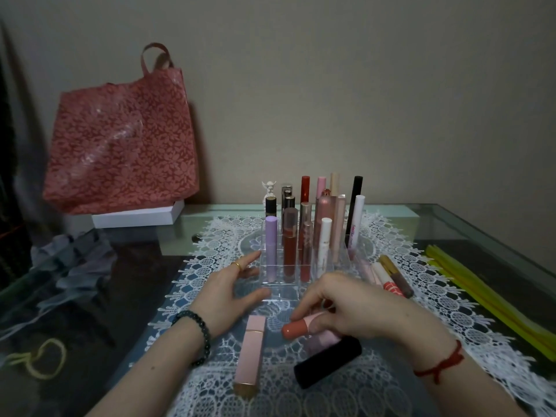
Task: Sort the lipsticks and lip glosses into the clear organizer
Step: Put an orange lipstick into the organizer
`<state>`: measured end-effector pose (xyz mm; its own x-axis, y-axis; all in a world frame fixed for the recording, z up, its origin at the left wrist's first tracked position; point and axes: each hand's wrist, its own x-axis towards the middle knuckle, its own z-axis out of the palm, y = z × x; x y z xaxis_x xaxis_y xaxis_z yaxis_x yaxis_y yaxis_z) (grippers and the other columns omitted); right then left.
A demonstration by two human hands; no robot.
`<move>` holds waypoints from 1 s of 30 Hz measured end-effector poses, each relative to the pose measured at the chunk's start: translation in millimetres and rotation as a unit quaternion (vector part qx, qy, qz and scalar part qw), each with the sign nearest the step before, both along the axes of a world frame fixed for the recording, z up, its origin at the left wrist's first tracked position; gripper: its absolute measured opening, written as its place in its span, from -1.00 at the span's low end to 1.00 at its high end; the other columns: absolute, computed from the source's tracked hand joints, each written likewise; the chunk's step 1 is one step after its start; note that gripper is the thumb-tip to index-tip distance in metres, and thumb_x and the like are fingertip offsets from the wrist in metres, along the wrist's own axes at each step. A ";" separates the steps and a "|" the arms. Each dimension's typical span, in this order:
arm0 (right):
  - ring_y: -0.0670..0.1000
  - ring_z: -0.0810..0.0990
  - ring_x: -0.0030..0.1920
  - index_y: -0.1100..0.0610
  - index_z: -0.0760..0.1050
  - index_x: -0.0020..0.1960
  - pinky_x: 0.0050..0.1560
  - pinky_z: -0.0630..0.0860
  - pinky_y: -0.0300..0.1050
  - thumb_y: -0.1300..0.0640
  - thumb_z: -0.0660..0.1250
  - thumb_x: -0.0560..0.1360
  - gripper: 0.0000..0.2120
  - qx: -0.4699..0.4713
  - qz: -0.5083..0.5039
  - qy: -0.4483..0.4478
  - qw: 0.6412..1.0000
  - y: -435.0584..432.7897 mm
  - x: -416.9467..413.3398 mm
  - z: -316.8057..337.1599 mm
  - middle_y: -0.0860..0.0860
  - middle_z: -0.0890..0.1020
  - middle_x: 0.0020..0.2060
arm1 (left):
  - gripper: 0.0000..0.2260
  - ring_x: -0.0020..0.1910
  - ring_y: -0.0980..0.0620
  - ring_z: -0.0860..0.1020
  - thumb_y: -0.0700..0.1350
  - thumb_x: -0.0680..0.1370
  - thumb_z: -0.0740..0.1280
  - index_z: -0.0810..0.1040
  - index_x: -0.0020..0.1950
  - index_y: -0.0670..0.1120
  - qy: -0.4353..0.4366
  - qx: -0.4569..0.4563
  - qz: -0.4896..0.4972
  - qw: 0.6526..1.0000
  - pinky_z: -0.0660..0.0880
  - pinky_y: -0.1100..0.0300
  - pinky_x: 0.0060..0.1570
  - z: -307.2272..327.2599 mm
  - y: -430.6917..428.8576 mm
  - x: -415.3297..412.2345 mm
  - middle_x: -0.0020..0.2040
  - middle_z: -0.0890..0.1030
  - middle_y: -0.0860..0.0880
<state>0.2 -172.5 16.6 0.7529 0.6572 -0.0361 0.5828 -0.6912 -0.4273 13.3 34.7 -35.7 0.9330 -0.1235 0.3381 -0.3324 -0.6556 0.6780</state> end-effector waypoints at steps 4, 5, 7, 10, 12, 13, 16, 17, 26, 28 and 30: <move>-0.09 0.52 0.06 0.00 0.53 0.16 0.14 0.47 -0.10 0.11 0.37 0.42 -0.69 -0.014 -0.013 -0.010 1.000 0.1 0.7 -0.3 -0.07 0.59 0.08 | -0.38 0.08 0.33 0.42 0.07 0.35 0.42 0.25 0.35 0.19 0.003 -0.002 0.002 1.000 0.31 0.37 0.12 -0.1 0.0 0.2 0.12 0.52 0.14; -0.10 0.52 0.06 -0.01 0.52 0.17 0.13 0.47 -0.11 0.12 0.36 0.43 -0.68 -0.002 -0.019 -0.010 1.000 -0.6 0.8 -0.3 -0.08 0.58 0.08 | -0.38 0.08 0.33 0.42 0.07 0.35 0.42 0.25 0.35 0.19 0.002 -0.003 0.002 1.000 0.31 0.38 0.11 -0.1 0.1 0.3 0.11 0.51 0.15; -0.17 0.52 0.02 -0.05 0.51 0.17 0.06 0.48 -0.19 0.14 0.35 0.44 -0.69 0.045 -0.030 -0.005 0.999 -3.3 0.3 1.5 -0.15 0.58 0.05 | -0.38 0.07 0.33 0.42 0.06 0.35 0.42 0.25 0.35 0.18 -0.001 0.002 0.004 1.000 0.30 0.40 0.10 -0.1 0.1 0.5 0.09 0.50 0.17; -0.26 0.52 -0.07 -0.16 0.51 0.10 -0.07 0.50 -0.30 0.14 0.33 0.43 -0.70 0.130 -0.038 -0.014 0.991 -8.5 -2.2 9.2 -0.24 0.58 -0.06 | -0.39 0.02 0.38 0.40 0.07 0.36 0.42 0.25 0.34 0.21 -0.002 0.005 0.005 1.000 0.29 0.48 0.03 0.1 -0.1 -0.2 0.06 0.47 0.21; -0.26 0.53 -0.10 -0.22 0.49 0.08 -0.11 0.53 -0.32 0.17 0.33 0.43 -0.66 0.206 -0.062 -0.032 0.976 -11.8 -3.6 14.7 -0.22 0.58 -0.10 | -0.40 0.01 0.40 0.39 0.08 0.36 0.41 0.25 0.34 0.22 -0.003 0.005 0.007 1.000 0.29 0.48 0.01 0.6 -0.2 -1.0 0.03 0.46 0.24; -0.23 0.55 -0.12 -0.23 0.48 0.07 -0.14 0.55 -0.30 0.20 0.33 0.42 -0.63 0.257 -0.078 -0.034 0.963 -13.1 -4.1 16.7 -0.20 0.58 -0.12 | -0.40 0.01 0.38 0.40 0.08 0.36 0.41 0.25 0.34 0.22 -0.005 0.006 0.007 1.000 0.30 0.45 0.03 0.7 0.0 -1.0 0.03 0.46 0.24; -0.18 0.57 -0.15 -0.18 0.49 0.10 -0.19 0.54 -0.34 0.28 0.35 0.39 -0.57 0.400 -0.133 -0.068 0.904 -16.5 -2.1 20.4 -0.13 0.59 -0.13 | -0.41 0.03 0.37 0.41 0.08 0.36 0.40 0.25 0.34 0.21 -0.006 0.007 0.005 1.000 0.30 0.43 0.05 1.6 0.0 -1.5 0.02 0.46 0.24; -0.20 0.57 -0.15 -0.16 0.49 0.11 -0.18 0.52 -0.39 0.32 0.35 0.38 -0.55 0.440 -0.150 -0.085 0.881 -17.7 -0.5 21.1 -0.12 0.60 -0.12 | -0.41 0.03 0.37 0.41 0.08 0.36 0.40 0.25 0.34 0.21 -0.005 0.006 0.005 1.000 0.30 0.43 0.05 1.8 -0.1 -1.5 0.03 0.46 0.24; -0.38 0.54 -0.25 0.05 0.47 0.15 -0.34 0.45 -0.53 0.38 0.31 0.42 -0.62 0.549 -0.223 -0.115 0.797 -21.0 16.3 9.5 -0.13 0.54 -0.14 | -0.41 0.04 0.33 0.43 0.07 0.36 0.40 0.26 0.34 0.19 -0.008 0.009 0.009 1.000 0.32 0.43 0.04 1.8 -0.8 -1.3 0.01 0.46 0.25; -0.36 0.55 -0.26 0.07 0.47 0.14 -0.35 0.46 -0.51 0.37 0.32 0.41 -0.64 0.534 -0.237 -0.109 0.804 -22.3 21.8 3.9 -0.10 0.55 -0.13 | -0.41 0.01 0.37 0.41 0.08 0.35 0.40 0.25 0.33 0.21 -0.006 0.006 0.010 1.000 0.30 0.48 -0.01 2.3 -1.0 -1.7 -0.01 0.44 0.28; -0.32 0.57 -0.27 0.08 0.49 0.12 -0.36 0.49 -0.47 0.37 0.33 0.41 -0.66 0.524 -0.249 -0.099 0.809 -23.4 26.1 -1.1 -0.06 0.56 -0.13 | -0.41 0.02 0.36 0.42 0.08 0.35 0.40 0.26 0.33 0.20 -0.005 0.001 0.009 1.000 0.31 0.44 0.02 2.4 -1.1 -2.0 -0.01 0.45 0.27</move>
